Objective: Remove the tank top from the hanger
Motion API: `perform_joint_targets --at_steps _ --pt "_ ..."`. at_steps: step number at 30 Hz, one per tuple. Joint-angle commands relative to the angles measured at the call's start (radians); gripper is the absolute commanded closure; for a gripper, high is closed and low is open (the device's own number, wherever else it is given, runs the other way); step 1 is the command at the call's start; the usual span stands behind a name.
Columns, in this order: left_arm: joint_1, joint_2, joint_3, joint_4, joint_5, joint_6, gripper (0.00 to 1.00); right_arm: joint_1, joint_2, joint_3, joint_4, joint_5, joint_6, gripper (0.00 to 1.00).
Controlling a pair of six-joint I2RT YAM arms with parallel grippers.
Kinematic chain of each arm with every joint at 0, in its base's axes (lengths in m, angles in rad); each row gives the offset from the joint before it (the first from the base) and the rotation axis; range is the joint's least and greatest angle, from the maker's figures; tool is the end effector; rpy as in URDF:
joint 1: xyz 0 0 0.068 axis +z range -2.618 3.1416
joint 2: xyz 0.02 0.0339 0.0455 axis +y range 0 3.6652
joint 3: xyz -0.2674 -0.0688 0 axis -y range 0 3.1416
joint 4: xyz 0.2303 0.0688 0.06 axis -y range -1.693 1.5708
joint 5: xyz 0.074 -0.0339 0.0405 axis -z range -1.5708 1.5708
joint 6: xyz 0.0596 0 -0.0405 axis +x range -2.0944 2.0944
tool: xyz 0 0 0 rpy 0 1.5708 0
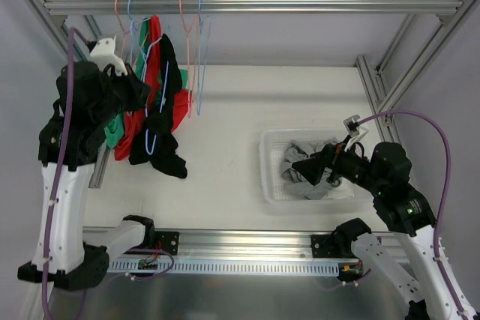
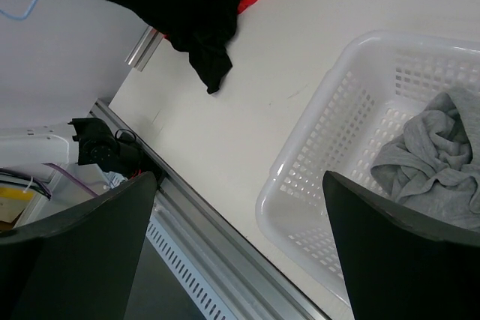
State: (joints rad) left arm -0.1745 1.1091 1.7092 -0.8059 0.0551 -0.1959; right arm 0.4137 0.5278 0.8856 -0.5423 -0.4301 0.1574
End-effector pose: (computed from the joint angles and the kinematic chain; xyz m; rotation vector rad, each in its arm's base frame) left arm 0.1843 -0.0358 0.5052 0.0209 1.7870 -0.3158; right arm 0.0904 0.0668 0.3615 -0.5468 1.7211 0.7881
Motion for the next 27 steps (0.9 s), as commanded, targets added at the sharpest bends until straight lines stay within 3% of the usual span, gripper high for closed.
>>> perform_joint_targets --at_steps 1,8,10,14,19,23,27 --pt "0.010 -0.196 -0.156 0.030 0.072 -0.069 1.00 -0.003 0.000 0.004 0.064 -0.059 0.014 0.00" --pt "0.010 -0.547 -0.589 -0.050 0.160 -0.117 1.00 -0.001 0.018 -0.037 0.177 -0.180 0.047 0.01" --pt "0.009 -0.612 -0.647 -0.097 0.183 -0.120 1.00 0.005 0.041 -0.053 0.214 -0.211 0.060 0.01" --pt "0.009 -0.704 -0.743 -0.191 0.374 -0.120 1.00 0.077 0.084 -0.122 0.381 -0.234 0.082 0.00" --pt "-0.005 -0.779 -0.799 -0.253 0.636 -0.148 1.00 0.316 0.176 -0.203 0.542 -0.021 0.057 0.02" --pt "-0.033 -0.779 -0.832 -0.237 0.696 -0.162 1.00 0.465 0.317 -0.240 0.763 0.105 0.045 0.08" --pt "-0.046 -0.770 -0.812 -0.217 0.770 -0.168 1.00 0.557 0.474 -0.191 0.814 0.324 -0.004 0.18"
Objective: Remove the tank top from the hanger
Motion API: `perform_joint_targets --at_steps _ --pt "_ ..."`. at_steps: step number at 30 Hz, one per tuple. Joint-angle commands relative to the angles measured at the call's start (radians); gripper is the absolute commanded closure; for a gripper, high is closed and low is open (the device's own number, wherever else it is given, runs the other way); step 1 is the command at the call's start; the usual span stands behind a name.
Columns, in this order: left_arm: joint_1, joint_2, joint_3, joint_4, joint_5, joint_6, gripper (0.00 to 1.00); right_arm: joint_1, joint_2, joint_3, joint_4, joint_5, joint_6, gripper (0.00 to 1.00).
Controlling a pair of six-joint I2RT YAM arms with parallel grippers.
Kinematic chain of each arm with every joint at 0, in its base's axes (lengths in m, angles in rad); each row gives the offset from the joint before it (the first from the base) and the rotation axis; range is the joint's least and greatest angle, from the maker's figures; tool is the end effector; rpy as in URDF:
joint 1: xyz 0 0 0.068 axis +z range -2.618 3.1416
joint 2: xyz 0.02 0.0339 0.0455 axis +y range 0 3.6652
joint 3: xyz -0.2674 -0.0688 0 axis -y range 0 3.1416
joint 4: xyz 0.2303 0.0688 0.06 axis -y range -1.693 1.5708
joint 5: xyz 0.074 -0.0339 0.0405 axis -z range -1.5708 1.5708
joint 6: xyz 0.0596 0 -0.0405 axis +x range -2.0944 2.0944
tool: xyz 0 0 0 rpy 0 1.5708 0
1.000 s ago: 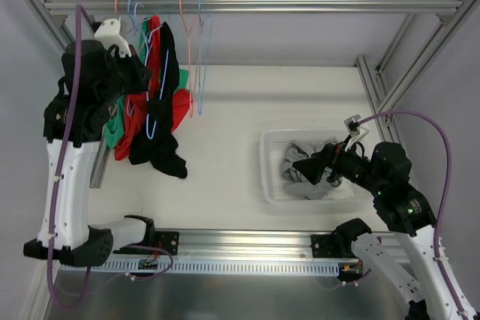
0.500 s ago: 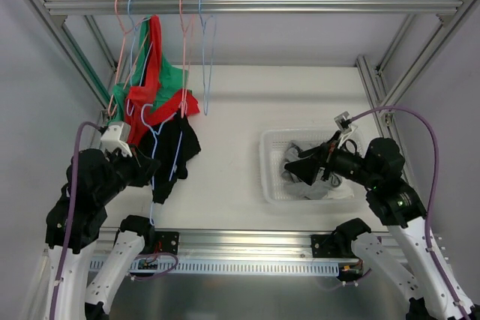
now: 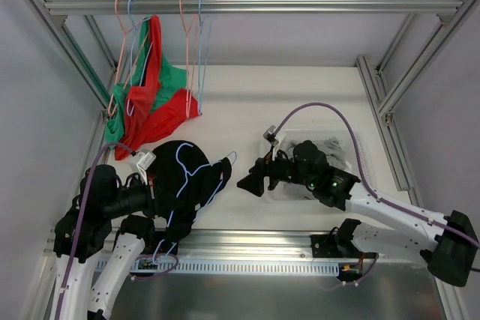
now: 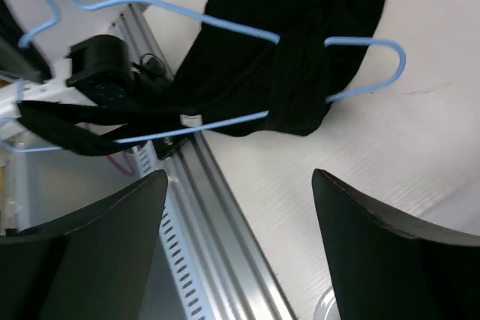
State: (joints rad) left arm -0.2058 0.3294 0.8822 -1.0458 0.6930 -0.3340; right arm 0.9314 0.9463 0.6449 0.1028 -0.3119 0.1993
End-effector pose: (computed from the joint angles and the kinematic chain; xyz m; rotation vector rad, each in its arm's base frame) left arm 0.0285 -0.0448 0.3153 0.3110 2.0783 -1.0423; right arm 0.1223 0.1951 0.2936 -0.8979 1.6670 1.0731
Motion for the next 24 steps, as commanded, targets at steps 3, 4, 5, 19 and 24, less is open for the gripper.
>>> perform_joint_targets --at_steps 3,4,5,19,24 --pt "-0.024 0.011 0.043 0.035 0.154 -0.036 1.00 0.060 0.164 0.103 0.179 0.276 -0.063 0.34" --pt "-0.026 0.014 0.050 0.038 0.158 -0.040 1.00 0.061 0.202 0.117 0.170 0.287 -0.066 0.35" --pt "-0.026 0.017 0.058 0.041 0.157 -0.042 1.00 0.063 0.218 0.127 0.166 0.292 -0.072 0.35" --pt "-0.027 0.019 0.064 0.058 0.138 -0.039 1.00 0.078 0.234 0.144 0.163 0.298 -0.083 1.00" --pt "-0.026 0.019 0.040 0.058 0.164 -0.028 1.00 0.063 0.141 0.177 0.026 0.494 -0.129 1.00"
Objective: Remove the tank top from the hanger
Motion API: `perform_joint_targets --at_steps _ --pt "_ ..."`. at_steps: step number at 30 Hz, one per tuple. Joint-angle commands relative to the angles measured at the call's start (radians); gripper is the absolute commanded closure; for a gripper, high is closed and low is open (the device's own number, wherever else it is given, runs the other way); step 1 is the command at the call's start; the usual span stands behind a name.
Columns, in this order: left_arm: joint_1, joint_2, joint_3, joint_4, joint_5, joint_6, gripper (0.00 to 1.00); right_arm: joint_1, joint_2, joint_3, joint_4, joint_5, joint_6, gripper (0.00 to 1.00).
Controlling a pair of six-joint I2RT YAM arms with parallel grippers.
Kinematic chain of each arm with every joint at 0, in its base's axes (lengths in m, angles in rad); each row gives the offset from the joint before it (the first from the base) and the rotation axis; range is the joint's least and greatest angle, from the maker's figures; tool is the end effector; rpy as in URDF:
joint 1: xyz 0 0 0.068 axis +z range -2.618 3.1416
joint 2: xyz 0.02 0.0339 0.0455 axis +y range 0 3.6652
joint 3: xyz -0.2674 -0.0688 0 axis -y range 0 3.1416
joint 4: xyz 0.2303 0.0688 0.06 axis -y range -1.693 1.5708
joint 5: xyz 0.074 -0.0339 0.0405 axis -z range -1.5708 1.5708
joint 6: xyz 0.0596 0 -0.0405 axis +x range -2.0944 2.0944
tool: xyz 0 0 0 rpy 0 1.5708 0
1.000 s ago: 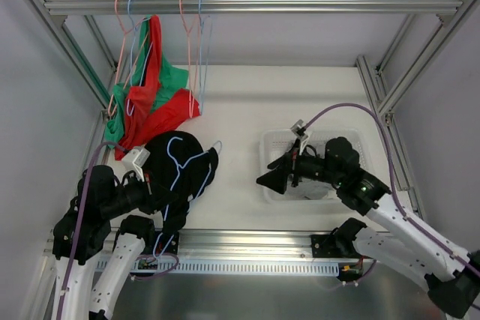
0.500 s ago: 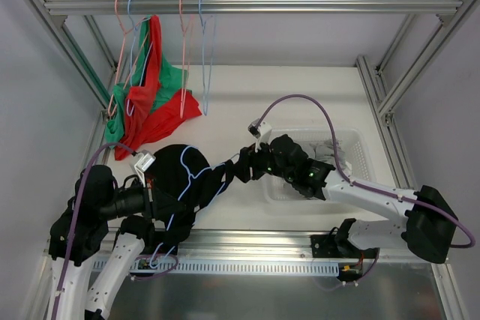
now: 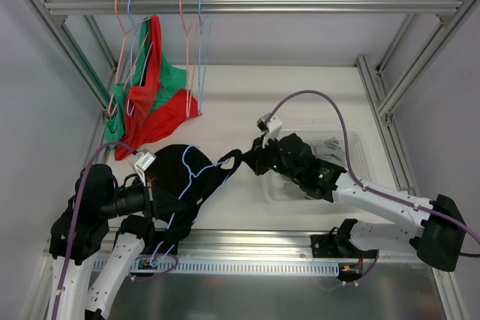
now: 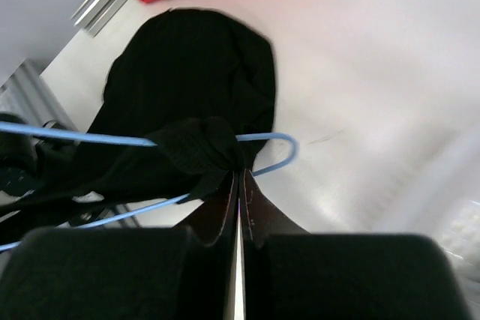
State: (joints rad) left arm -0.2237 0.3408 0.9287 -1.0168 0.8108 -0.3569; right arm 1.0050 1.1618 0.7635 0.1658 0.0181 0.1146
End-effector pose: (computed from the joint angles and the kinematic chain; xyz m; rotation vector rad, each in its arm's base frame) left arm 0.0206 -0.0490 0.3327 0.4115 2.0054 -1.1744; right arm 0.1506 0.2351 0.2940 -0.7944 1.6961 0.7722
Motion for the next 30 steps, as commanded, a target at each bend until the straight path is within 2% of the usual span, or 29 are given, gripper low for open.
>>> perform_joint_targets --at_steps 1,7,12,14,19,22,23,24,27,30 --pt "-0.009 0.006 -0.005 0.029 0.074 -0.002 1.00 -0.047 -0.088 0.069 -0.090 0.183 -0.047 1.00" --pt "-0.014 0.041 0.062 0.032 0.117 0.006 1.00 -0.183 -0.065 0.181 -0.279 0.229 -0.087 1.00" --pt "-0.012 0.141 0.258 0.078 0.215 -0.005 1.00 -0.221 -0.056 0.237 -0.311 0.145 -0.096 1.00" --pt "-0.011 0.162 0.327 0.176 0.289 -0.058 1.00 -0.223 -0.073 0.282 -0.341 0.090 -0.099 1.00" --pt "-0.012 0.262 0.450 0.398 0.245 -0.157 1.00 -0.227 -0.187 0.344 -0.365 -0.085 -0.076 1.00" --pt "-0.012 0.276 0.434 0.659 0.126 -0.244 1.00 -0.227 -0.293 0.358 -0.362 -0.176 -0.021 1.00" --pt "-0.011 0.277 0.373 0.864 0.113 -0.284 1.00 -0.227 -0.318 0.356 -0.355 -0.196 -0.006 1.00" --pt "-0.012 0.305 0.357 0.939 0.113 -0.372 1.00 -0.229 -0.367 0.353 -0.344 -0.220 0.019 1.00" --pt "-0.045 0.388 0.361 1.044 0.151 -0.435 1.00 -0.227 -0.421 0.397 -0.398 -0.141 -0.001 1.00" --pt "-0.143 0.372 0.294 1.049 0.091 -0.366 1.00 -0.232 -0.426 0.521 -0.529 -0.044 -0.067 1.00"
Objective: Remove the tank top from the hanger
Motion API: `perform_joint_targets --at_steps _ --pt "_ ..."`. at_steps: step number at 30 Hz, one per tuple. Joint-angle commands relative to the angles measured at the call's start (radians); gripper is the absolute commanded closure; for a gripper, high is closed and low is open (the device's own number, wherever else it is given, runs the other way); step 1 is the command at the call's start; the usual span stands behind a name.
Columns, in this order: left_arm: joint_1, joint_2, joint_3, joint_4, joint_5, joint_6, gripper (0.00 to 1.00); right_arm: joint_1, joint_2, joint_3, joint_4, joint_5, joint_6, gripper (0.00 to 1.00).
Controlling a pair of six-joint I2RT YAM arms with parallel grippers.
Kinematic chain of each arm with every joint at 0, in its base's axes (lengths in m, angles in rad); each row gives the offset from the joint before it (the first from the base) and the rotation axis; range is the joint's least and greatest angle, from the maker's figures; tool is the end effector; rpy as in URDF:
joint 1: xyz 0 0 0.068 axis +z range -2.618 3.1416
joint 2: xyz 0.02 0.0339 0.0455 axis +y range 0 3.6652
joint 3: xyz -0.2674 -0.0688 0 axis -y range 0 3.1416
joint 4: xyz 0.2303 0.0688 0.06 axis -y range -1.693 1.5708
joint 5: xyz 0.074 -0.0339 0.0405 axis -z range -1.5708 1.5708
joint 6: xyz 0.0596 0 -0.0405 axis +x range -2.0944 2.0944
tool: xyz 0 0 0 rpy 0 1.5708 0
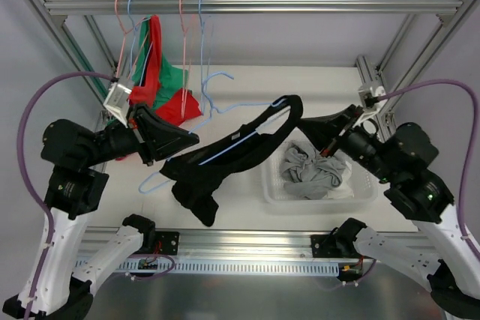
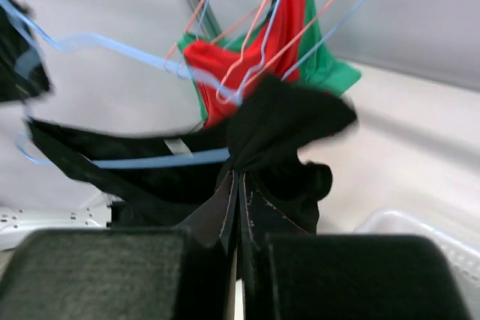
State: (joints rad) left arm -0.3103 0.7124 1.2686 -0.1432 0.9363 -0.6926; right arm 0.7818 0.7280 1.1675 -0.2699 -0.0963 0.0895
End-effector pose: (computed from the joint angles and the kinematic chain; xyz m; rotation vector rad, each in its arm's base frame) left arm 0.0631 -0.0706 0.5047 0.6620 1.3121 -1.3703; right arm 0.0915 0.0990 0.4662 -0.5684 1.3323 0.7868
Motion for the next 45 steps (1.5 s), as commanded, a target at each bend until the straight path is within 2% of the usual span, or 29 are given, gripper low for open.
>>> perform_joint_targets --at_steps 1,6,10,14,19,22,25,27,29,33,34,36,37,38,43,45 --pt "-0.062 -0.005 -0.089 0.174 -0.028 -0.028 1.00 -0.007 0.030 0.145 -0.116 0.073 -0.054 1.00" --pt "-0.069 -0.158 -0.270 0.140 -0.020 -0.047 1.00 -0.009 0.117 0.222 -0.169 0.090 -0.080 1.00" --pt "-0.070 -0.329 -0.360 -0.063 -0.118 -0.019 1.00 -0.010 0.169 0.204 -0.176 0.220 -0.082 1.00" --pt "-0.069 -0.467 -0.354 -0.200 -0.246 -0.001 1.00 -0.015 0.221 0.170 -0.173 0.302 -0.080 1.00" --pt "-0.069 -0.482 -0.322 -0.240 -0.211 -0.016 1.00 -0.022 0.326 0.165 -0.141 0.290 -0.082 1.00" --pt "-0.069 -0.501 -0.289 -0.271 -0.258 -0.005 1.00 -0.024 0.369 0.187 -0.134 0.261 -0.080 1.00" --pt "-0.067 -0.521 -0.246 -0.277 -0.352 0.024 1.00 -0.024 0.381 0.178 -0.077 0.111 -0.067 1.00" --pt "-0.059 -0.507 -0.206 -0.271 -0.471 0.051 1.00 -0.024 0.380 0.169 -0.010 -0.008 -0.042 1.00" --pt "-0.050 -0.493 -0.176 -0.182 -0.528 0.087 1.00 -0.026 0.386 0.175 0.052 -0.102 -0.010 1.00" --pt "-0.027 -0.441 -0.150 0.083 -0.495 0.067 1.00 -0.024 0.454 0.339 0.005 -0.193 0.012 1.00" --pt "-0.013 -0.432 -0.173 0.228 -0.487 0.039 1.00 -0.024 0.468 0.394 -0.002 -0.212 0.032 1.00" --pt "-0.001 -0.406 -0.213 0.391 -0.481 0.001 1.00 -0.023 0.494 0.425 -0.005 -0.275 0.061 1.00" --pt "0.003 -0.393 -0.259 0.477 -0.482 -0.040 1.00 -0.016 0.499 0.429 -0.003 -0.282 0.078 1.00" --pt "0.004 -0.360 -0.273 0.631 -0.488 -0.059 1.00 0.009 0.499 0.423 0.000 -0.283 0.091 1.00" --pt "0.004 -0.208 -0.302 0.989 -0.551 -0.102 1.00 0.170 0.484 0.350 0.021 -0.237 0.069 1.00" --pt "0.004 -0.115 -0.301 1.129 -0.586 -0.125 1.00 0.258 0.469 0.264 0.031 -0.186 0.043 1.00"
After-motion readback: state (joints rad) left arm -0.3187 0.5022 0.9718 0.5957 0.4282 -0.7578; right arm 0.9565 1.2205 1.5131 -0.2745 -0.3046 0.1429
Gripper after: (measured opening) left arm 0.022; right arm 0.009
